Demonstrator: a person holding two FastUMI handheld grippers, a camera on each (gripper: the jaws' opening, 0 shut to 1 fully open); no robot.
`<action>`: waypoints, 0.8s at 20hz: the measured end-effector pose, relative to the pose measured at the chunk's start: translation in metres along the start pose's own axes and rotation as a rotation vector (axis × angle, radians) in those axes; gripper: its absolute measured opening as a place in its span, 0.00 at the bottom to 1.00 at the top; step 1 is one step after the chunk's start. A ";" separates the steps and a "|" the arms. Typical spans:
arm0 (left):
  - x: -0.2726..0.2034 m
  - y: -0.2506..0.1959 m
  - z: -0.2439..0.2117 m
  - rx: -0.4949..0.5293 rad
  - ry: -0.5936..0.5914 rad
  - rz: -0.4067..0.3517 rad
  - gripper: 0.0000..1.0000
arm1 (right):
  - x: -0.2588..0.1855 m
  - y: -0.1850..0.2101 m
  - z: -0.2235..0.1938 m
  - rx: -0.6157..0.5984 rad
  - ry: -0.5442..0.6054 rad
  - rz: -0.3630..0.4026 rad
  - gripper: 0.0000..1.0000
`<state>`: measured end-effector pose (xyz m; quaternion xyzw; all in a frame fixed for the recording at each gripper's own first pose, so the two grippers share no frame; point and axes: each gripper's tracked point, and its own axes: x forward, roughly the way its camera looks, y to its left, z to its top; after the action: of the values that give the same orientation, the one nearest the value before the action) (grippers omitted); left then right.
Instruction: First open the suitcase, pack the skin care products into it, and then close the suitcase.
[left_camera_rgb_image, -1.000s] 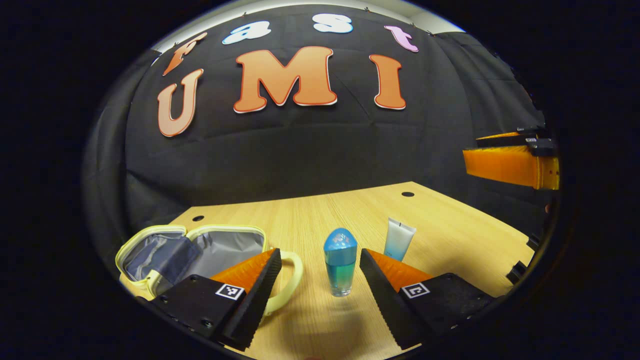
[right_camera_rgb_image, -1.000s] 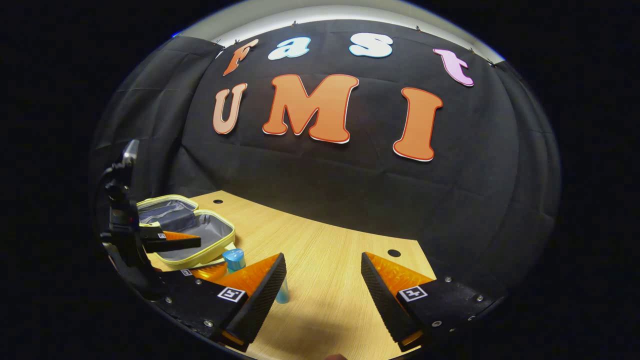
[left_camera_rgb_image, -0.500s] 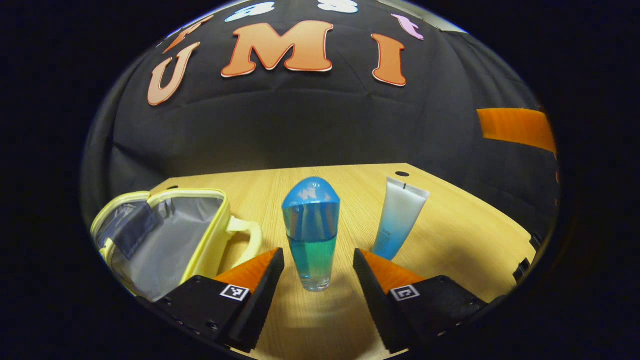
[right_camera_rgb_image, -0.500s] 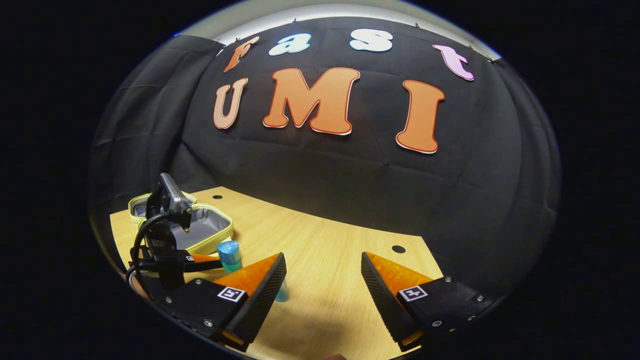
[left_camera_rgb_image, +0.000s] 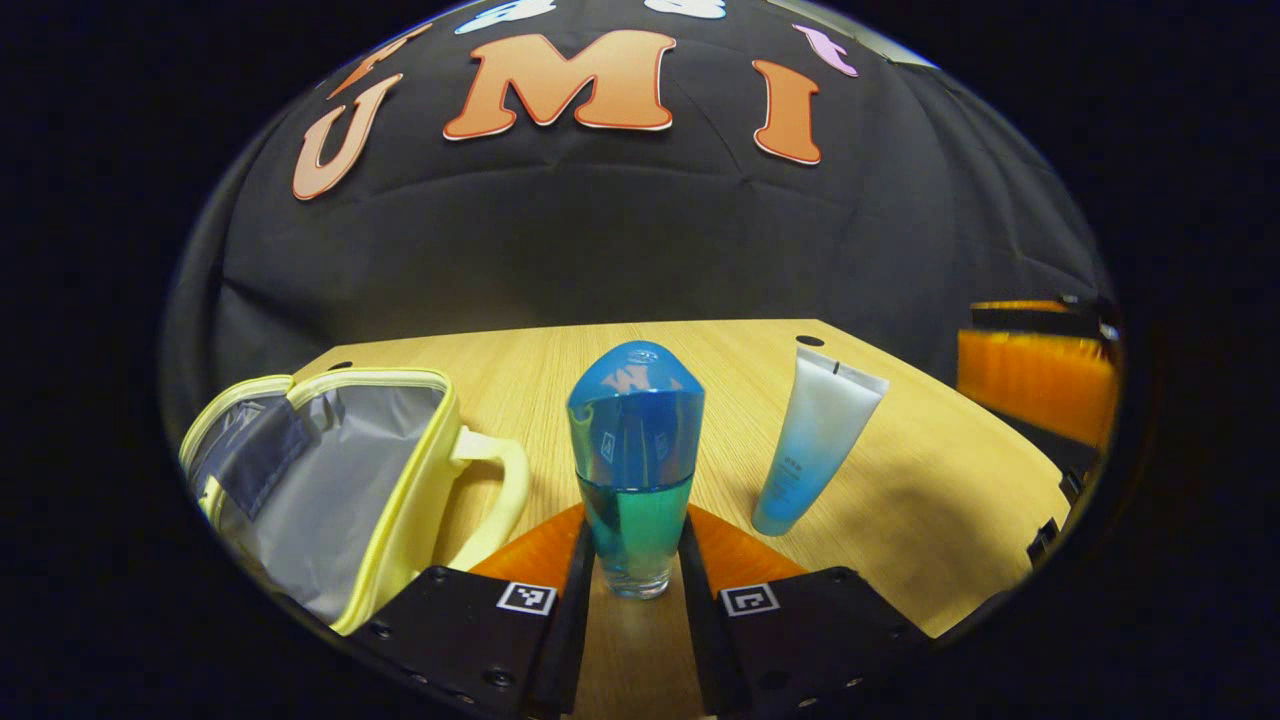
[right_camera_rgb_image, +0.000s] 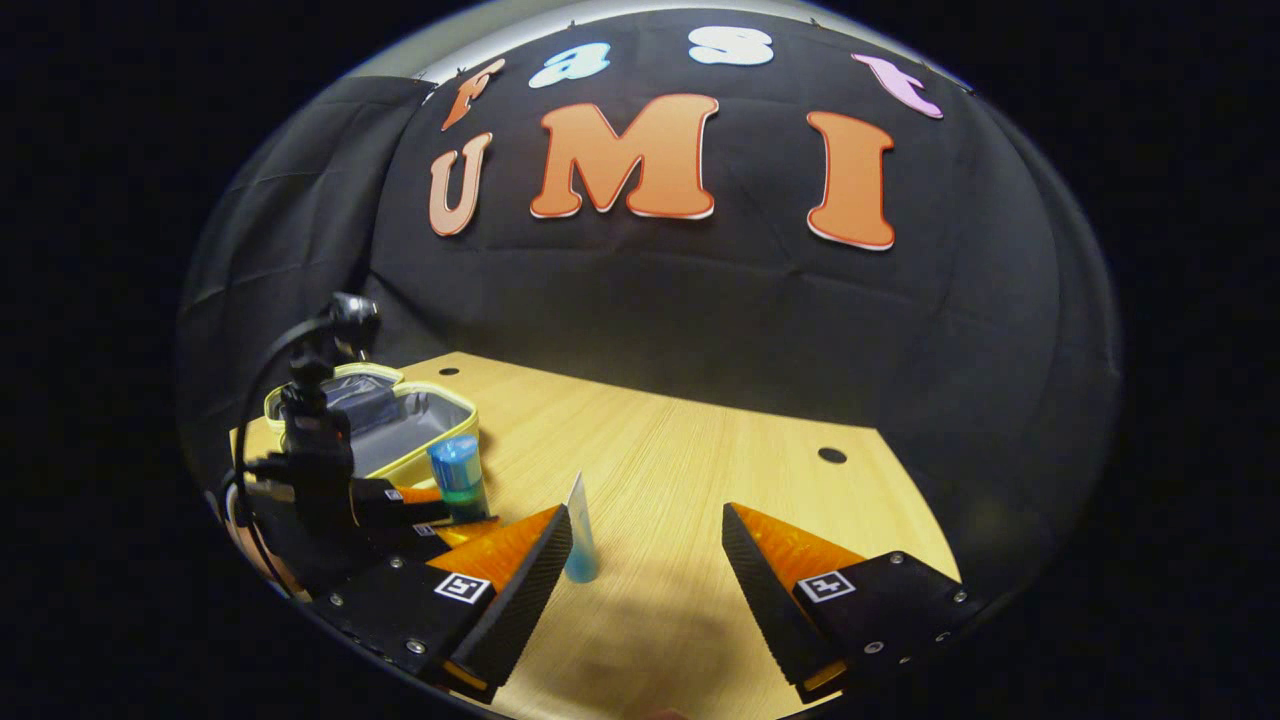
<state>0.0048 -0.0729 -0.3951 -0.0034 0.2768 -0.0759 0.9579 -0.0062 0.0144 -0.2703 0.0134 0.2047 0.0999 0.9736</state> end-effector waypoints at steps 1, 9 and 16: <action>-0.009 0.002 0.010 0.004 -0.015 0.001 0.45 | 0.000 0.004 -0.004 0.007 0.010 0.008 0.96; -0.071 0.036 0.092 -0.023 -0.106 0.064 0.45 | 0.025 0.025 -0.035 -0.012 0.112 0.066 0.96; -0.119 0.057 0.154 -0.005 -0.227 0.121 0.45 | 0.066 0.045 -0.062 -0.011 0.192 0.141 0.96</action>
<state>-0.0046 -0.0041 -0.2044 0.0023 0.1665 -0.0164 0.9859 0.0195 0.0706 -0.3506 0.0129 0.2950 0.1700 0.9402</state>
